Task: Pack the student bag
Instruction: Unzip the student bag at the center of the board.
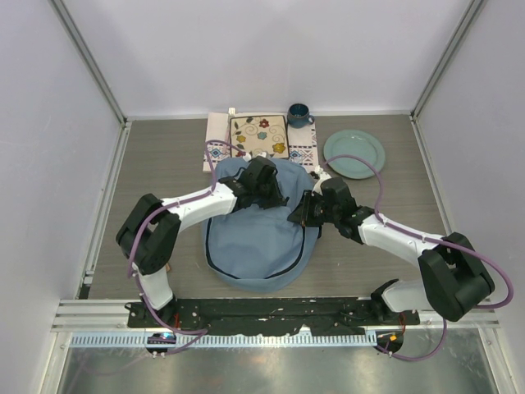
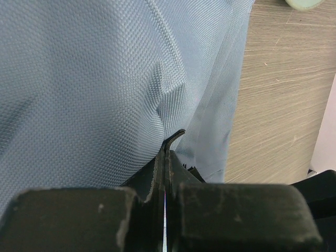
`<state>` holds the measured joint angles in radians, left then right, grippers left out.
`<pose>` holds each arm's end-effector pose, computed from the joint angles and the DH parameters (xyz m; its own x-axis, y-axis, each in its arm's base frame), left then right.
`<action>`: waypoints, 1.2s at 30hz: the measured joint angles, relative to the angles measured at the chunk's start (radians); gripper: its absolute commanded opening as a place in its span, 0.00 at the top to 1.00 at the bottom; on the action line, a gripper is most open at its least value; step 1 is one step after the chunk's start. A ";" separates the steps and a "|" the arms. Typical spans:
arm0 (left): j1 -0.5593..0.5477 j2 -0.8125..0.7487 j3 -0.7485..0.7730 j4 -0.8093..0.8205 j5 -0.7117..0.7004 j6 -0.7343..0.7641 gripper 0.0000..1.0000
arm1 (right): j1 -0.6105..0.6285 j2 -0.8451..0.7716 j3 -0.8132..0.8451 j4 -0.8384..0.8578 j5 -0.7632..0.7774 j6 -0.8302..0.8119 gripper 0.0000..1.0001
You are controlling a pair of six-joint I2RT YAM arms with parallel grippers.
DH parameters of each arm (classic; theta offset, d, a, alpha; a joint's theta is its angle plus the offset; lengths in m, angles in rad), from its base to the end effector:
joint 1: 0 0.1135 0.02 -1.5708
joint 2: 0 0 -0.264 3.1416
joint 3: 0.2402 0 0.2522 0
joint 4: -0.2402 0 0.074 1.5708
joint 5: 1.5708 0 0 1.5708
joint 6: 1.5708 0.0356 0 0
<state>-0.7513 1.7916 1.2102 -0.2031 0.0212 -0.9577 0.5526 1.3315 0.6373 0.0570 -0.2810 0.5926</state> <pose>0.2867 -0.2688 0.2093 -0.8642 -0.3117 -0.3950 -0.0233 0.8089 -0.5875 0.2255 0.1507 0.1950 -0.8077 0.1324 -0.5746 -0.2929 0.7557 0.5858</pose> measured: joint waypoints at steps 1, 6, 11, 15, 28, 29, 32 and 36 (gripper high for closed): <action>0.000 0.000 0.000 0.000 0.000 0.000 1.00 | 0.000 0.000 0.000 0.000 0.000 0.000 0.84; 0.000 0.003 0.001 0.001 0.000 0.001 1.00 | 0.005 -0.008 -0.004 -0.003 0.024 0.004 0.65; 0.000 0.004 0.001 0.002 0.000 0.001 1.00 | -0.008 -0.094 -0.023 -0.017 0.085 0.034 0.60; 0.000 0.004 0.001 0.002 0.000 0.001 0.75 | -0.073 -0.126 -0.023 0.003 0.101 0.077 0.59; -0.008 -0.023 -0.004 0.028 -0.010 -0.003 0.43 | -0.120 -0.017 -0.007 0.058 0.079 0.175 0.62; -0.008 -0.024 -0.004 0.026 -0.014 -0.003 0.41 | -0.120 -0.010 -0.006 0.063 0.079 0.180 0.63; -0.010 -0.034 -0.006 0.019 -0.029 -0.002 0.36 | -0.120 0.018 0.014 0.061 0.081 0.197 0.61; -0.011 -0.067 -0.013 -0.019 -0.064 0.020 0.36 | -0.123 0.008 0.032 0.032 0.148 0.204 0.59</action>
<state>-0.7620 1.7245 1.1976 -0.2226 -0.0429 -0.9375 0.4297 1.3392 0.6697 0.0887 -0.1333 0.7971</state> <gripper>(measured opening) 0.642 0.398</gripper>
